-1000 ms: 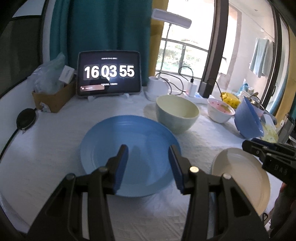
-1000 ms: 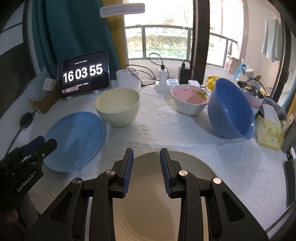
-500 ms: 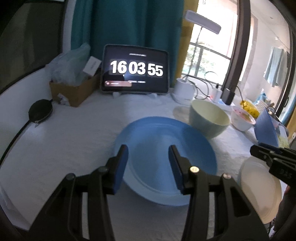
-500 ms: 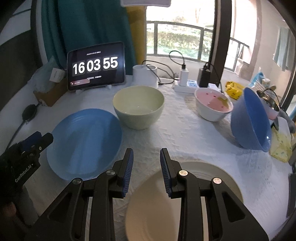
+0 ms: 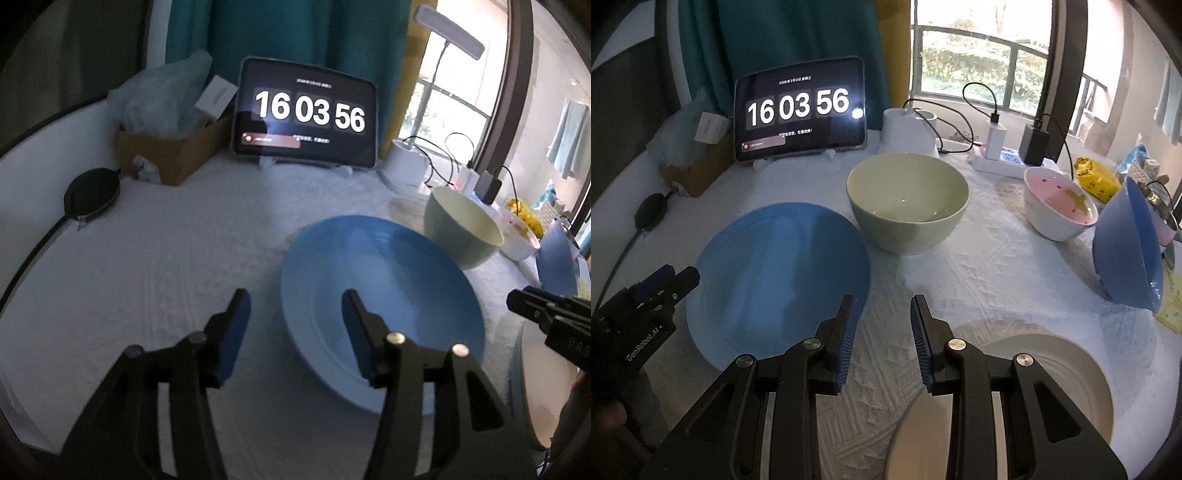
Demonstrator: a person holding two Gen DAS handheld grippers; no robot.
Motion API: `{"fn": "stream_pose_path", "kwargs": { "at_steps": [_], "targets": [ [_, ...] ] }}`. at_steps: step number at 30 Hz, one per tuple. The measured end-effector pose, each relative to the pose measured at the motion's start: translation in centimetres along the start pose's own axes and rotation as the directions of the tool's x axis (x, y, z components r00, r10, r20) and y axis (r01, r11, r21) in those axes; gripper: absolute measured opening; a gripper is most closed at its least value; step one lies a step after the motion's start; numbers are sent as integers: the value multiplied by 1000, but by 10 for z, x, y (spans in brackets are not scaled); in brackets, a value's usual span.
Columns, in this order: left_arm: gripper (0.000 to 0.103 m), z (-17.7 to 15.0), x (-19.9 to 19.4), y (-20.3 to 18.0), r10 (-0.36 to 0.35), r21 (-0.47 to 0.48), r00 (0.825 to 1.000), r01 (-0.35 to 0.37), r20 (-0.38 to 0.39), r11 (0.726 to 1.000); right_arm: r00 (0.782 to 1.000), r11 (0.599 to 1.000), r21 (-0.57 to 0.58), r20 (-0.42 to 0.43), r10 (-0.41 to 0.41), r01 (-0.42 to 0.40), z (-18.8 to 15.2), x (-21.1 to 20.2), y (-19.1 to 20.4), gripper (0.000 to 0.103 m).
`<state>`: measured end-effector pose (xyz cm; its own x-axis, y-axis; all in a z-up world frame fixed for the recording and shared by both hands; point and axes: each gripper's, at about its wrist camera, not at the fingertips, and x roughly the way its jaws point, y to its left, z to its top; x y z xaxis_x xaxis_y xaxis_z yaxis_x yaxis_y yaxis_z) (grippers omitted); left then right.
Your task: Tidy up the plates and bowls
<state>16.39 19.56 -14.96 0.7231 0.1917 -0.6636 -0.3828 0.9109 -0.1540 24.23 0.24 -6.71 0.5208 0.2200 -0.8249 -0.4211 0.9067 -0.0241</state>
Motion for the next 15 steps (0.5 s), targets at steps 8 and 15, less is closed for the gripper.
{"fn": "stream_pose_path", "kwargs": {
  "at_steps": [8,15],
  "targets": [
    [60,0,19,9,9,-18,999,-10,-46,1000,998,1000,-8,-50,25,-26,6,24,9,32],
    [60,1,33,7,5,-24,993,-7,-117,1000,995,999,-4,-99,34,-34,10,46,13,32]
  ]
}}
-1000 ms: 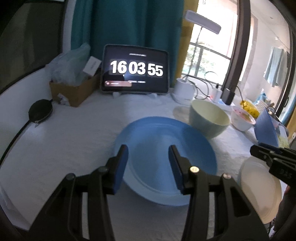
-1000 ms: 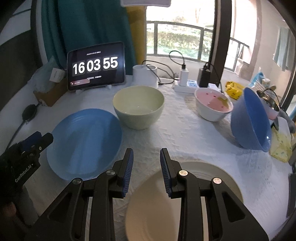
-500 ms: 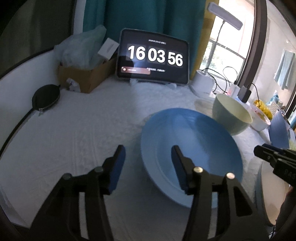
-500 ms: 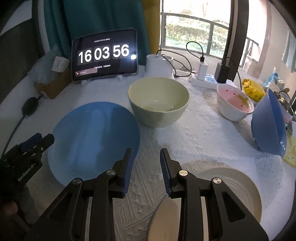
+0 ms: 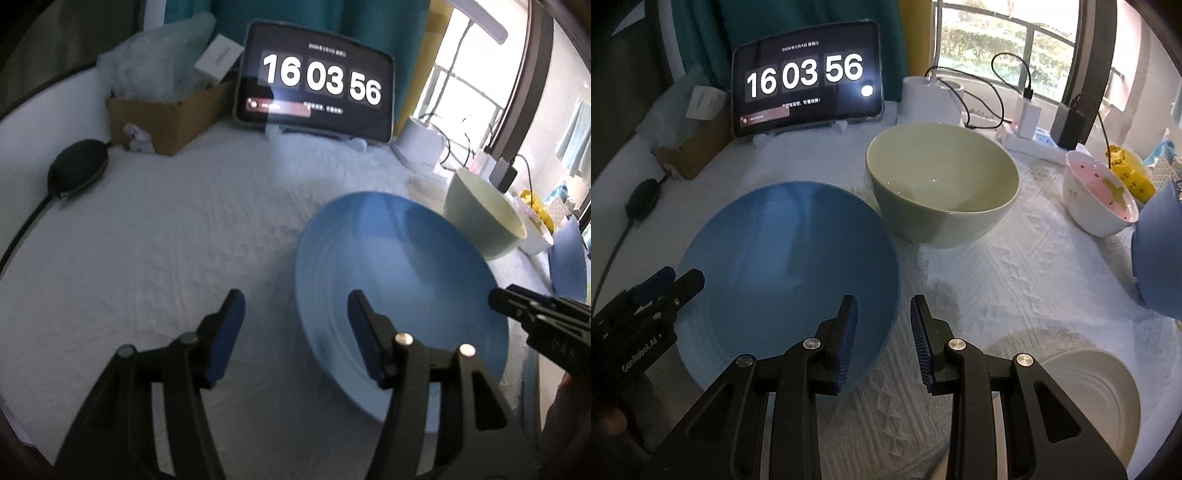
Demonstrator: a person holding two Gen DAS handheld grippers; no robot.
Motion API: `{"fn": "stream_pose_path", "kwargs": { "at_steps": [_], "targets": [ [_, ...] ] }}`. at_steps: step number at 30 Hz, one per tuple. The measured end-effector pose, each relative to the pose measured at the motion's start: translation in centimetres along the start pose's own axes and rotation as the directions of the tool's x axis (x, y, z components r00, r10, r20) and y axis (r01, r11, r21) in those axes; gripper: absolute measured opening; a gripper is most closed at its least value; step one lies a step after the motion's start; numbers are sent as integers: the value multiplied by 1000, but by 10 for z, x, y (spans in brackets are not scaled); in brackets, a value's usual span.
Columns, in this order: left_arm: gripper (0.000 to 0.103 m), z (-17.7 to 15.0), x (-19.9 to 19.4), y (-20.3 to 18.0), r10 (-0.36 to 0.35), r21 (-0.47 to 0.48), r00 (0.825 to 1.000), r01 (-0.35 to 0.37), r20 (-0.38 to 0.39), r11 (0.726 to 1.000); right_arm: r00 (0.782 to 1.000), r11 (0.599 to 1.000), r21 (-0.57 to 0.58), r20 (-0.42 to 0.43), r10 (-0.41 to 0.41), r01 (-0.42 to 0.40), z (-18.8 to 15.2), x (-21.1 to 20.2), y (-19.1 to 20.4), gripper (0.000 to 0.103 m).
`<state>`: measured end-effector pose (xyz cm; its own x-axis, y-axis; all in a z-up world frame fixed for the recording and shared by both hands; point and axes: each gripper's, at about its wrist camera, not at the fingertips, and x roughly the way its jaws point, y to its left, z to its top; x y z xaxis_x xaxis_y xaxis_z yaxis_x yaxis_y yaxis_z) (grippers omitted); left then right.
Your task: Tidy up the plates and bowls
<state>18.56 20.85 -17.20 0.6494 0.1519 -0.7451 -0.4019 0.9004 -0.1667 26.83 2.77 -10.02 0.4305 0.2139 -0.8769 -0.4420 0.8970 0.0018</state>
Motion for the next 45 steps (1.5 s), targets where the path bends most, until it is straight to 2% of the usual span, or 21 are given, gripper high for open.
{"fn": "stream_pose_path", "kwargs": {
  "at_steps": [7,13,16,19,21,27,45],
  "targets": [
    [60,0,4,-3,20,12,1000,-20,-14,1000,999,1000,7,-37,5,-4,2,15,0,32],
    [58,2,5,-6,-13,35,1000,14,-22,999,999,1000,-10,-50,12,-12,3,22,5,29],
    [43,2,5,-7,-38,40,999,39,-23,998,999,1000,-18,-47,8,-8,1,21,6,15],
    [39,2,5,-7,-35,36,999,36,-23,999,999,999,-40,-39,8,-9,-2,18,10,15],
    [32,2,3,-4,-35,21,999,36,-17,999,999,999,-40,-36,9,-10,-4,15,9,15],
    [31,-1,-10,-12,-32,67,999,30,22,997,1000,999,-32,-15,1,-2,-7,3,6,15],
    [31,-10,-51,-32,-66,98,995,59,69,993,998,1000,-8,69,1,-1,-25,-43,-11,15]
  ]
}}
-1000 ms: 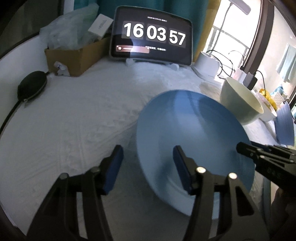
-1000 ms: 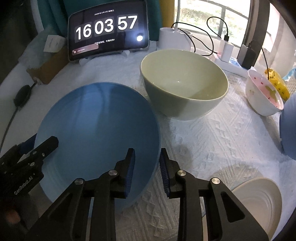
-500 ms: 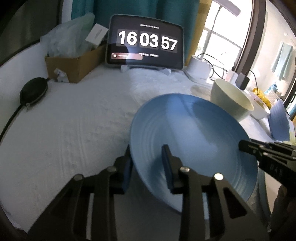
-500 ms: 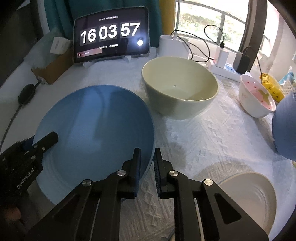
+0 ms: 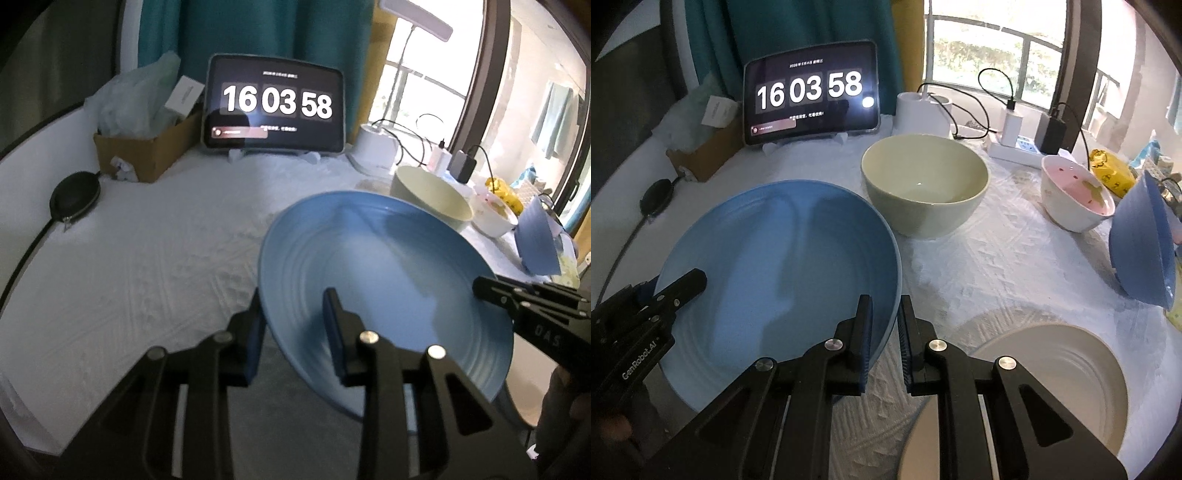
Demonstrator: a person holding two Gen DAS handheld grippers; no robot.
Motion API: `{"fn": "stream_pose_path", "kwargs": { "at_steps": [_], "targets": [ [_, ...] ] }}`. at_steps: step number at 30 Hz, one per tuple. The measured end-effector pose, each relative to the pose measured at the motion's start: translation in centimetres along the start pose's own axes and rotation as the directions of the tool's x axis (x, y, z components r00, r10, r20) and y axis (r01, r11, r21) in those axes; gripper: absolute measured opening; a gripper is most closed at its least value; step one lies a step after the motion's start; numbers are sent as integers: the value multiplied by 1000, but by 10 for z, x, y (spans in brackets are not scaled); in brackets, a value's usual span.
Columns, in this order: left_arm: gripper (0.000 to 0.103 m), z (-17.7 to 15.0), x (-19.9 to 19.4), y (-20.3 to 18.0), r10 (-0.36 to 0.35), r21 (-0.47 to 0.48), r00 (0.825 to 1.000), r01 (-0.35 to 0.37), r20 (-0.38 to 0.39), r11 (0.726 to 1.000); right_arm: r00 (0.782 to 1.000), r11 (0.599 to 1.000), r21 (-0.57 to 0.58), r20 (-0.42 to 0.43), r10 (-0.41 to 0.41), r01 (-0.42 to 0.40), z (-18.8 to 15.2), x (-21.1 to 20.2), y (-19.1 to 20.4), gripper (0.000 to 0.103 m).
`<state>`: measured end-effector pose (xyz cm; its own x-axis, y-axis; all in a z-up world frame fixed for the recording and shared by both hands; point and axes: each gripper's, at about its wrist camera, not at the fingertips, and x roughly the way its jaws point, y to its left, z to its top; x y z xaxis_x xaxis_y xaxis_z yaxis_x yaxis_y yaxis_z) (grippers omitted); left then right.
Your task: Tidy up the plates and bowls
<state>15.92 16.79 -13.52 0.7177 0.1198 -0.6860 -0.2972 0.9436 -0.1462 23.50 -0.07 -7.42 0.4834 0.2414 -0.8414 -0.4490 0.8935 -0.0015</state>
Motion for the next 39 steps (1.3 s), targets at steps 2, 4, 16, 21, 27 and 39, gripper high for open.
{"fn": "stream_pose_path", "kwargs": {
  "at_steps": [2,4,16,21,27,39],
  "targets": [
    [31,-1,-4,-4,-5,6,1000,5,5,1000,1000,1000,6,7,-1,1,-2,-5,-2,15],
    [31,-1,-7,-9,-11,14,1000,11,8,1000,1000,1000,12,17,-3,3,-3,-10,-5,15],
    [31,-4,-22,-35,-43,56,999,41,23,998,998,998,63,54,-18,14,-19,-35,-29,15],
    [31,-6,-27,-49,-56,78,998,54,22,995,998,996,86,66,-25,19,-28,-43,-40,15],
    [31,-8,-32,-66,-73,112,997,71,12,991,996,992,120,76,-37,28,-38,-53,-56,15],
    [31,-18,-37,-107,-107,184,994,108,-15,977,995,979,196,82,-63,46,-61,-68,-91,15]
  ]
}}
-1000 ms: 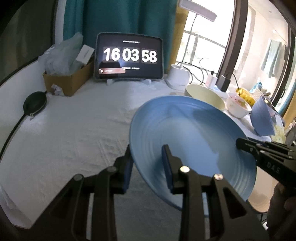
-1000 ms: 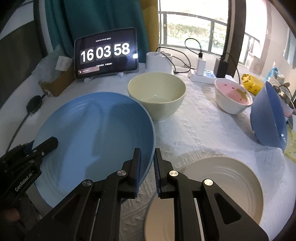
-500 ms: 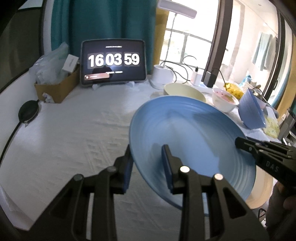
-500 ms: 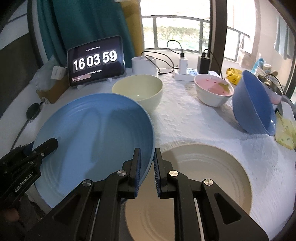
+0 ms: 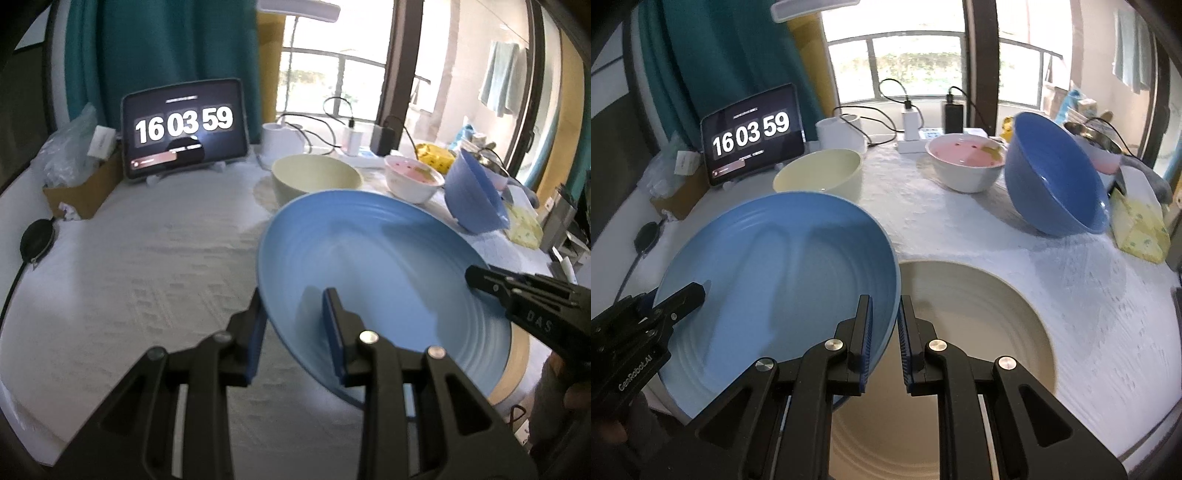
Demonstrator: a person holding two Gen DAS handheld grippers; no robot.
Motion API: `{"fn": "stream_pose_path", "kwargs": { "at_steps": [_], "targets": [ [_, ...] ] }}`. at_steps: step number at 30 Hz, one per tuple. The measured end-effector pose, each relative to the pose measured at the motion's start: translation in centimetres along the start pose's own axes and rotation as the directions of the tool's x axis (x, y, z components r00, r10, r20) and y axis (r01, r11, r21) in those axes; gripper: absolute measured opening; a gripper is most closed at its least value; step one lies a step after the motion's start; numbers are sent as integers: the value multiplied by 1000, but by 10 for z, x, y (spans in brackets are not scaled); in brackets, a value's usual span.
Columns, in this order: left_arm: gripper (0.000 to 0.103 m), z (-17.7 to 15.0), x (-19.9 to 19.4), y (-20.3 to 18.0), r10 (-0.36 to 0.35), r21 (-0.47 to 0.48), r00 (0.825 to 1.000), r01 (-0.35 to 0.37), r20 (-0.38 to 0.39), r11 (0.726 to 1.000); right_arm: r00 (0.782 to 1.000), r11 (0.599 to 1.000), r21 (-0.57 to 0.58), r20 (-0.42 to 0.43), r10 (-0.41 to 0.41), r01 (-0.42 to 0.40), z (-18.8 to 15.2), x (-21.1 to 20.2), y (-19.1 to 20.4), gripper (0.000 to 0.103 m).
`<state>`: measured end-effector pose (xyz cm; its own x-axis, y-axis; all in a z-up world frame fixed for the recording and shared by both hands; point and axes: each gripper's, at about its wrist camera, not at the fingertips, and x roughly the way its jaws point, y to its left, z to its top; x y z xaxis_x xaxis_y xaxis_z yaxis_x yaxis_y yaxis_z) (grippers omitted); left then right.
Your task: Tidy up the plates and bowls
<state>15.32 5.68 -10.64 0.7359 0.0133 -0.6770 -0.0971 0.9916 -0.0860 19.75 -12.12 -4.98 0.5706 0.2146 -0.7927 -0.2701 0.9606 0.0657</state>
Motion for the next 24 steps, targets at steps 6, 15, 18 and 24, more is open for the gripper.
{"fn": "stream_pose_path", "kwargs": {
  "at_steps": [6,15,18,24],
  "targets": [
    [31,-1,1,-17,-15,27,1000,16,-19,1000,1000,999,31,5,-9,9,-7,-7,-18,15],
    [31,-5,4,-39,-25,66,999,28,-40,997,1000,998,68,4,-19,19,-18,-13,-39,15],
    [31,-6,6,-46,-36,78,998,40,-51,996,1000,996,83,4,-26,25,-20,-15,-47,15],
    [32,-9,12,-63,-62,104,994,71,-85,992,999,992,115,6,-43,42,-26,-20,-64,15]
  ]
}}
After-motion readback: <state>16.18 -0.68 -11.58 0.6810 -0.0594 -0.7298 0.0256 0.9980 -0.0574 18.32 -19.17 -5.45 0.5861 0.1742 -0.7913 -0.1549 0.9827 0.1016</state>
